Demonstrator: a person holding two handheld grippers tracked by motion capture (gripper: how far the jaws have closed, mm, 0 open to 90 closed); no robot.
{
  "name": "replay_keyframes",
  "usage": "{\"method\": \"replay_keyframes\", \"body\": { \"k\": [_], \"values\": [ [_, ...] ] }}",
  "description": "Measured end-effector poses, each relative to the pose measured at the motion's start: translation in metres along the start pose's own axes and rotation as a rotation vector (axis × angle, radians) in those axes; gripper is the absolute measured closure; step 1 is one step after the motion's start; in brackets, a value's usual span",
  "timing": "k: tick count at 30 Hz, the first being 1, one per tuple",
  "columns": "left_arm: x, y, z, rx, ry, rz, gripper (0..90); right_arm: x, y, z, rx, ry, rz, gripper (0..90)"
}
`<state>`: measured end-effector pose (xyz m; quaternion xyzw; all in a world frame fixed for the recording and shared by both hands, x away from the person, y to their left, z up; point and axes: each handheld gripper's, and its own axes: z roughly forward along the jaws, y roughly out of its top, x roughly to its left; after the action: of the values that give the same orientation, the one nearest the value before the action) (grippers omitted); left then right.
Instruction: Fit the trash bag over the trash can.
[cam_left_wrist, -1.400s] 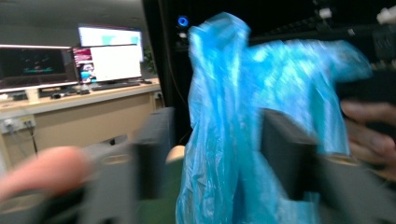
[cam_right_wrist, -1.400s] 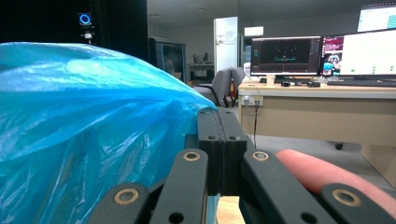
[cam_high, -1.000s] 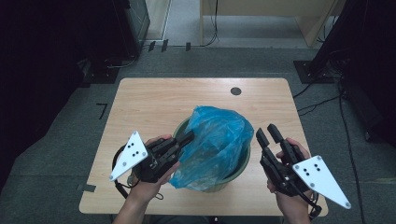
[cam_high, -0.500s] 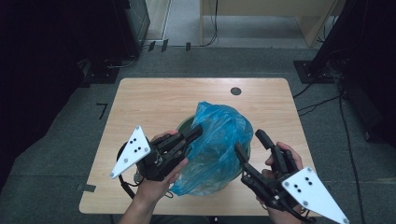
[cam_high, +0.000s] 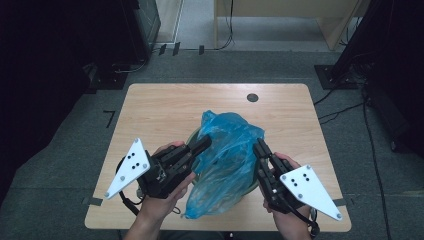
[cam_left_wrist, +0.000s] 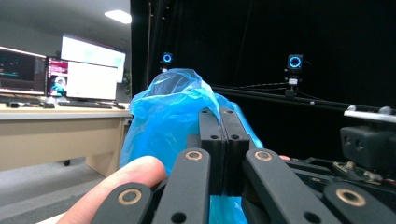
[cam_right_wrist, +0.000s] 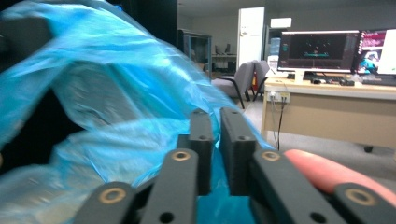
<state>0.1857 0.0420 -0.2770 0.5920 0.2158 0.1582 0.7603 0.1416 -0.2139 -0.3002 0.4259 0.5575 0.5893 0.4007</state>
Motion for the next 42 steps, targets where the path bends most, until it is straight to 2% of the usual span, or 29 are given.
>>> {"method": "replay_keyframes", "body": {
  "k": [4, 9, 11, 12, 13, 14, 15, 16, 20, 24, 27, 30, 32, 37, 39, 40, 42],
  "values": [
    [0.005, -0.001, -0.003, 0.006, 0.013, -0.004, 90.0, -0.009, -0.001, -0.004, -0.016, -0.022, -0.005, 90.0],
    [0.007, -0.003, -0.004, 0.01, 0.0, -0.029, 89.7, -0.013, 0.001, -0.009, -0.029, -0.013, -0.024, 90.0],
    [0.008, -0.003, -0.005, -0.009, -0.046, -0.056, 76.3, -0.014, 0.003, -0.013, -0.041, -0.011, -0.023, 90.0],
    [0.009, -0.002, -0.006, -0.016, -0.071, -0.065, 76.3, -0.014, 0.003, -0.013, -0.041, -0.011, -0.023, 90.0],
    [0.011, -0.002, -0.007, -0.027, -0.084, -0.068, 67.5, -0.015, 0.004, -0.014, -0.049, -0.011, -0.02, 90.0],
    [0.012, -0.002, -0.008, -0.04, -0.092, -0.073, 54.5, -0.016, 0.006, -0.016, -0.062, -0.018, -0.012, 90.0],
    [0.013, -0.002, -0.01, -0.05, -0.093, -0.076, 54.5, -0.016, 0.006, -0.016, -0.062, -0.018, -0.012, 90.0],
    [0.015, -0.002, -0.012, -0.076, -0.079, -0.08, 40.7, -0.018, 0.008, -0.017, -0.072, -0.028, -0.005, 90.0],
    [0.022, -0.003, -0.021, -0.129, -0.088, -0.106, 33.0, -0.02, 0.009, -0.016, -0.078, -0.032, 0.001, 90.0],
    [0.028, -0.003, -0.027, -0.14, -0.068, -0.088, 25.1, -0.021, 0.009, -0.014, -0.088, -0.041, 0.004, 90.0],
    [0.032, -0.005, -0.032, -0.142, -0.062, -0.085, 24.5, -0.021, 0.009, -0.014, -0.098, -0.05, 0.008, 90.0],
    [0.038, -0.011, -0.035, -0.117, -0.028, -0.063, 24.2, -0.022, 0.01, -0.014, -0.117, -0.062, 0.023, 90.0],
    [0.046, -0.022, -0.033, -0.075, 0.01, -0.077, 24.5, -0.023, 0.011, -0.015, -0.133, -0.063, 0.029, 90.0],
    [0.061, -0.048, -0.022, 0.053, 0.124, -0.081, 28.4, -0.023, 0.013, -0.016, -0.152, -0.064, 0.048, 90.0],
    [0.061, -0.056, -0.016, 0.118, 0.166, -0.054, 32.3, -0.024, 0.013, -0.016, -0.16, -0.064, 0.056, 90.0],
    [0.059, -0.059, -0.013, 0.141, 0.171, -0.042, 33.3, -0.025, 0.014, -0.017, -0.165, -0.064, 0.059, 90.0],
    [0.051, -0.062, -0.009, 0.166, 0.151, -0.011, 35.4, -0.025, 0.014, -0.017, -0.173, -0.063, 0.066, 90.0]
  ]
}}
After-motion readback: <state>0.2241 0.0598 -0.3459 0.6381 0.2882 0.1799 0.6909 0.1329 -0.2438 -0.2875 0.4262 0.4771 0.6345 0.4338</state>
